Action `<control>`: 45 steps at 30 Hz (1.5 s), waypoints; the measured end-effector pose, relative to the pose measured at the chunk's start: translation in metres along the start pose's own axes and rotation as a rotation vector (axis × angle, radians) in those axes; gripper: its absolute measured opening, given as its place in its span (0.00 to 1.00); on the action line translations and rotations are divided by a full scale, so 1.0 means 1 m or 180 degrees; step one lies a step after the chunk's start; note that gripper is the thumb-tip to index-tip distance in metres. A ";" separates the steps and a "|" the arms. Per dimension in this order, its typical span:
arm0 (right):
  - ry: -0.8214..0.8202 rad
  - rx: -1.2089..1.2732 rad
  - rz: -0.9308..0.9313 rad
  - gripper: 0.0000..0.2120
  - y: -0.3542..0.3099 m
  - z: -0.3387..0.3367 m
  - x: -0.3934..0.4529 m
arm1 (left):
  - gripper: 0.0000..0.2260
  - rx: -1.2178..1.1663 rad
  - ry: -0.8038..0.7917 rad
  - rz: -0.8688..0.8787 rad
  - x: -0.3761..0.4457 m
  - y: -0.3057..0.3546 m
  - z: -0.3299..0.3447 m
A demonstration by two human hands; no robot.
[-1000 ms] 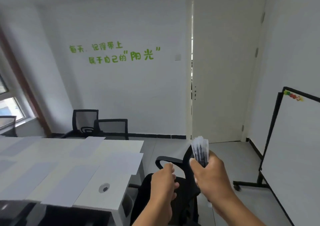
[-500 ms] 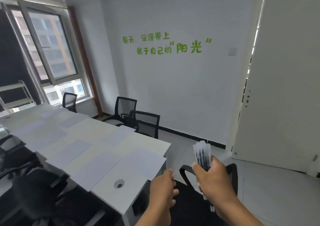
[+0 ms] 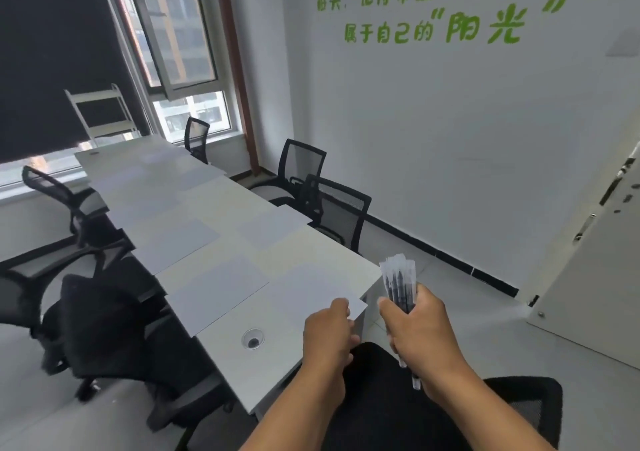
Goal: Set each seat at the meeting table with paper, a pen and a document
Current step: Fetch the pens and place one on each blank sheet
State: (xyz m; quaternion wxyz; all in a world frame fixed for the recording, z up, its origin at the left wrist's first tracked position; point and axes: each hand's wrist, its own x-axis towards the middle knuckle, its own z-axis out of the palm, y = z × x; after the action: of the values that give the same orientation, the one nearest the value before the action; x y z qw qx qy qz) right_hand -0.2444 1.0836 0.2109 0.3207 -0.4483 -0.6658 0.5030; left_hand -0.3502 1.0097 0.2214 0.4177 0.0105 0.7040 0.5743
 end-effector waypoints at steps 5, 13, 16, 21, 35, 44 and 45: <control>-0.0297 0.0012 0.0077 0.06 0.002 0.015 0.045 | 0.14 -0.0151 0.0267 -0.0058 0.031 0.014 0.006; -0.1046 0.0131 0.0301 0.06 0.029 0.025 0.107 | 0.13 -0.0483 0.0745 -0.0186 0.069 0.014 0.027; -0.1430 0.0159 0.0354 0.06 0.041 0.026 0.131 | 0.08 -0.0601 0.1069 -0.0105 0.085 0.012 0.040; -0.1906 0.0098 0.0448 0.06 0.067 0.037 0.162 | 0.06 -0.0594 0.1346 0.0115 0.112 0.002 0.055; -0.2386 0.0175 0.0718 0.03 0.123 0.102 0.196 | 0.08 -0.0609 0.1321 0.0283 0.195 -0.031 0.039; -0.2377 0.0268 0.0832 0.04 0.137 0.123 0.212 | 0.12 -0.0598 0.1196 0.0480 0.230 -0.028 0.035; -0.2374 0.0300 0.0860 0.04 0.138 0.124 0.213 | 0.11 -0.0628 0.1225 0.0489 0.231 -0.027 0.035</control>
State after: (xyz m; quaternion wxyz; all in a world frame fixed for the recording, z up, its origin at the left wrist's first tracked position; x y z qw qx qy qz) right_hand -0.3993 1.2445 0.0382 0.0080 -0.3032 -0.6478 0.6989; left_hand -0.4672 1.1430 0.0663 0.2298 -0.0865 0.7083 0.6619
